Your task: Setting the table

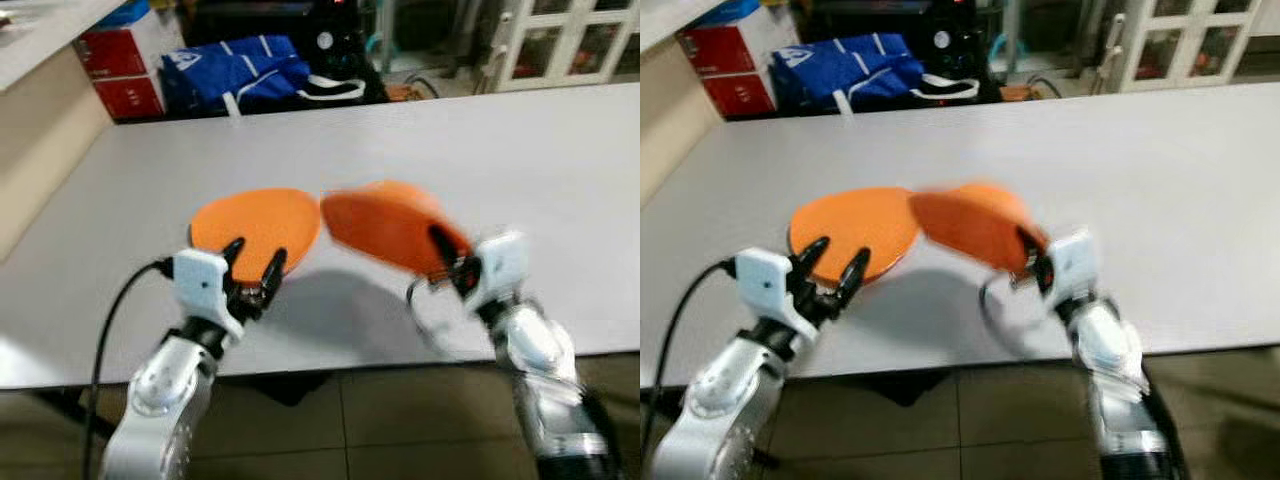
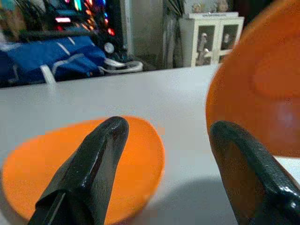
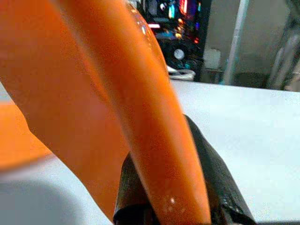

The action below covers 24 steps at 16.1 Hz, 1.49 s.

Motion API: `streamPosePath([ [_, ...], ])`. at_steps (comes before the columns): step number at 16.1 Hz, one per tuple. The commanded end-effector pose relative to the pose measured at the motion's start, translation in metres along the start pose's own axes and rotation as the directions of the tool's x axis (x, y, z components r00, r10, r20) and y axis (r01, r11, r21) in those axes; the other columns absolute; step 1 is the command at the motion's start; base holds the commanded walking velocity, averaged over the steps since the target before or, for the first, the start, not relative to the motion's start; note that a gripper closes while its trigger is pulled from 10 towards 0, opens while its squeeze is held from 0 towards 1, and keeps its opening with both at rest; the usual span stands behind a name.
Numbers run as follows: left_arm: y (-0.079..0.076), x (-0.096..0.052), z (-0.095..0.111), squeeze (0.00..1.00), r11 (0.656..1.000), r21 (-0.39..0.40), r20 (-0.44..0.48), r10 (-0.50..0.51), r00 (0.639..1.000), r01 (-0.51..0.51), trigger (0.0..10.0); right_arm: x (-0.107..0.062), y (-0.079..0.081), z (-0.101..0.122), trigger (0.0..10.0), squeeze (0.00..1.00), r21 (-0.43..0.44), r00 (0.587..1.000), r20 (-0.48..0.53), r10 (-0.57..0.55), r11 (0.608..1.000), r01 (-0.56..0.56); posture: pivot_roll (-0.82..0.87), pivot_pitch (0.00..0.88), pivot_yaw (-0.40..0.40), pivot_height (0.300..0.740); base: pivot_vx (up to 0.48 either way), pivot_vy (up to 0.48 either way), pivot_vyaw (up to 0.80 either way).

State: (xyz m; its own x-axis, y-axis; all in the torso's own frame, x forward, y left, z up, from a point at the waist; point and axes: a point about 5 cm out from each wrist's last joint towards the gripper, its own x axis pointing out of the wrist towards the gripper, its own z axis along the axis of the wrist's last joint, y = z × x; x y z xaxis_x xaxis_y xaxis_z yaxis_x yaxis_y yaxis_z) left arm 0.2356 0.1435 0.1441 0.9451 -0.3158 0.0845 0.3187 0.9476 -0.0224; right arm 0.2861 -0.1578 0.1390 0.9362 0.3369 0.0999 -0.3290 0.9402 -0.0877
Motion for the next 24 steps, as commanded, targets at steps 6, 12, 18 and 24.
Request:
streamPosePath([
  [6, -0.001, 0.007, 0.010, 0.00, 0.999, 0.016, 0.000, -0.029, 1.000, 0.029, 10.0, 0.074, -0.001, 0.055, 0.0, 0.00, 0.405, 0.999, 0.000, -0.042, 0.913, 0.038, -0.17, 0.000, 0.115, 0.740, 0.000, 0.000, 0.00],
  [12, 0.000, 0.009, 0.011, 0.00, 0.999, 0.009, -0.019, -0.047, 0.999, 0.047, 10.0, 0.084, -0.052, 0.030, 0.0, 0.00, 0.334, 0.893, -0.298, -0.339, 0.839, 0.430, -0.17, 0.000, 0.115, 0.740, 0.000, 0.000, 0.00],
  [18, 0.003, 0.007, 0.011, 0.00, 0.999, 0.012, -0.019, -0.040, 0.999, 0.040, 10.0, 0.088, -0.056, 0.012, 0.0, 0.00, 0.299, 0.783, -0.480, -0.395, 0.766, 0.569, -0.16, 0.000, 0.112, 0.740, 0.000, 0.000, 0.00],
  [24, 0.004, 0.007, 0.011, 0.00, 0.999, 0.016, -0.019, -0.039, 0.999, 0.039, 10.0, 0.087, -0.051, -0.007, 0.0, 0.00, 0.319, 0.700, -0.619, -0.356, 0.701, 0.638, -0.14, 0.000, 0.107, 0.740, 0.000, 0.000, 0.00],
])
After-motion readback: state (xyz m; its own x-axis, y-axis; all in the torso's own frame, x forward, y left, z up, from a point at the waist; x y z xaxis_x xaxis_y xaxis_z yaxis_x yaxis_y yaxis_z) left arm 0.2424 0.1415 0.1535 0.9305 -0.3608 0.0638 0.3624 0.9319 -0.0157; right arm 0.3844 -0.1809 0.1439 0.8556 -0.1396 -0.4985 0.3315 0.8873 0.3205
